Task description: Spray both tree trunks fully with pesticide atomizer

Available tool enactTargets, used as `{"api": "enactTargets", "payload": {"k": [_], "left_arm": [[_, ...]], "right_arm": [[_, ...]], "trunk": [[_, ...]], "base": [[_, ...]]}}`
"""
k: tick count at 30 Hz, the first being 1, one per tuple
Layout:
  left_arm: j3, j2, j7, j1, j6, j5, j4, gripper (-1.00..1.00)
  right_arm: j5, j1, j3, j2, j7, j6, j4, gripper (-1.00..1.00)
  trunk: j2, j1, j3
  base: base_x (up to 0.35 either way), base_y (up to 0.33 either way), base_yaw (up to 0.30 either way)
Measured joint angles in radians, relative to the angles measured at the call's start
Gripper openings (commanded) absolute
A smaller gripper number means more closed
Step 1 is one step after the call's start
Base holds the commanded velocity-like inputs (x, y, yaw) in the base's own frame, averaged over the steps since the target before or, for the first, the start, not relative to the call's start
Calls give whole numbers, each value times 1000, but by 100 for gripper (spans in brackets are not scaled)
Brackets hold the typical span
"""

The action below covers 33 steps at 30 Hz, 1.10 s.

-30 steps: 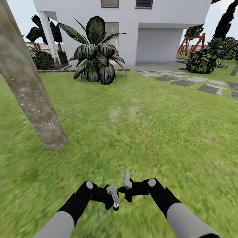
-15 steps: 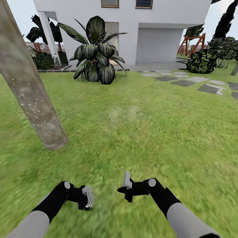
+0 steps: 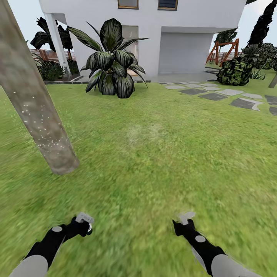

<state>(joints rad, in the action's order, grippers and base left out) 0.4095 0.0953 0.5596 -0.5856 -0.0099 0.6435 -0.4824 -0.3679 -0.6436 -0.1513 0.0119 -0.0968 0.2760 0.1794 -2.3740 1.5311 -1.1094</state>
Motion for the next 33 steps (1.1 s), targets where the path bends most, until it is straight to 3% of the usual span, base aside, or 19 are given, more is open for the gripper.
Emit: {"api": "enactTargets", "payload": {"k": [1,3,6,7,8,10,18,20,22,24,28,33], "left_arm": [[1,-1,-68,0,-32,-12,41,-100],[3,-6,-183,0,-58,-25,79,-100],[5,-16,-244,0,-67,-42,100,-100],[5,-25,-249,0,-69,-58,103,-100],[3,-43,-254,0,-71,-91,108,-100],[4,-45,-254,4,-76,-94,127,-100],[4,-44,-251,6,-77,-97,128,-100],[4,-44,-252,6,-76,-98,128,-100],[5,-45,-254,6,-75,-103,129,-100],[5,-44,-254,6,-75,-132,128,-100],[5,-43,-255,6,-74,-168,129,-100],[5,-43,-264,6,-74,-171,129,-100]], "right_arm": [[1,21,-2,1,60,21,-2,100],[1,61,-4,2,111,37,-3,100],[9,105,-5,0,127,44,-3,100],[25,110,-5,-1,128,44,-3,100],[117,114,-6,0,129,44,-3,100],[164,116,-6,8,130,45,-3,100],[167,128,-9,56,131,45,-8,100],[167,138,-55,68,130,44,-10,100],[167,140,-104,71,129,44,-10,100],[167,140,-129,72,127,43,-12,100],[165,140,-133,67,125,43,-38,100],[165,140,-134,65,124,43,-47,100]], "trunk": [[0,0,0],[0,0,0],[0,0,0],[0,0,0],[0,0,0],[0,0,0],[0,0,7],[7,-4,11],[21,-11,19],[35,-19,27],[63,-34,43],[98,-54,61]], "base": [[0,0,0],[0,0,0],[0,0,0],[0,0,0],[0,0,0],[0,0,-50],[0,0,-230],[0,0,-266],[0,0,-266],[0,0,-266],[0,0,-271],[0,0,-278]]}}
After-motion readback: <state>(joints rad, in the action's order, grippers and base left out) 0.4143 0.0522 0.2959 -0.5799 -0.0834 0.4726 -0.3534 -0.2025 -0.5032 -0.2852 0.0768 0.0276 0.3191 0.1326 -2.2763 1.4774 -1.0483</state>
